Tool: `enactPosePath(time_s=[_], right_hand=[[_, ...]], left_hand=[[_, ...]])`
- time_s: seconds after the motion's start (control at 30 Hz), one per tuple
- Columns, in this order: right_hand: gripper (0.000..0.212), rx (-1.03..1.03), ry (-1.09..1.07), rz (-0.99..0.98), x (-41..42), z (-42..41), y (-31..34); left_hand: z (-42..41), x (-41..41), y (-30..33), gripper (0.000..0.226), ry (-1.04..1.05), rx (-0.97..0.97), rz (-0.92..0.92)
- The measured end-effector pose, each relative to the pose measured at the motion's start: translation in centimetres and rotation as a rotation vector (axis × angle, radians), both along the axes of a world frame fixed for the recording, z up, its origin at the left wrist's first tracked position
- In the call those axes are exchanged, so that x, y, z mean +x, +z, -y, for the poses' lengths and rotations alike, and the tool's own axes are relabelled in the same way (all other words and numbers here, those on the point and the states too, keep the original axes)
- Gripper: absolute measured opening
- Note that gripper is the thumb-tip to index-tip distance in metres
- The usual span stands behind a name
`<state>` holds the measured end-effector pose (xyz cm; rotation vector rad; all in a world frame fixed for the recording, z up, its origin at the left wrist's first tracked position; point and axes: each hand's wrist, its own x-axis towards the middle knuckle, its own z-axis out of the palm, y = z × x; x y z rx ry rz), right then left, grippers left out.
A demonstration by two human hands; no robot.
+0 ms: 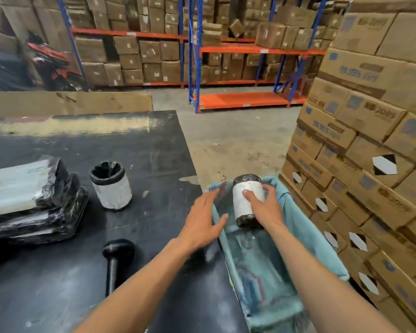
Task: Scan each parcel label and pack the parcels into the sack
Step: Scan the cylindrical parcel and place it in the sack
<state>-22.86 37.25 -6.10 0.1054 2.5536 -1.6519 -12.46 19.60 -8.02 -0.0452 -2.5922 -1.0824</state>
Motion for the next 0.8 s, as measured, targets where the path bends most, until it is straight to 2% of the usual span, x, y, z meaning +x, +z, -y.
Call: enactPosePath(time_s=[0.07, 0.13, 0.23, 0.33, 0.57, 0.8], right_hand=[[0.070, 0.082, 0.020, 0.000, -1.4, -1.7, -2.3], [0.073, 0.175, 0.065, 0.039, -3.2, -3.2, -5.3], [0.075, 0.294, 0.132, 0.118, -5.2, -4.5, -10.1], [0.078, 0.347, 0.179, 0.164, -6.7, -5.0, -14.8], [0.074, 0.475, 0.186, 0.248, -10.2, -4.6, -23.1], [0.076, 0.640, 0.293, 0.254, -11.5, -4.7, -27.8]], left_hand=[[0.1, -2.1, -0.5, 0.072, 0.048, -0.150, -0.017], [-0.3, -4.9, -1.3, 0.072, 0.125, -0.245, 0.069], [-0.4, -8.1, -3.3, 0.077, 0.242, -0.244, 0.278], [-0.1, -9.6, -5.2, 0.080, 0.272, -0.228, 0.367], [0.4, -10.3, -7.5, 0.072, 0.290, -0.359, 0.345], [0.5, -10.1, -7.9, 0.069, 0.290, -0.403, 0.373]])
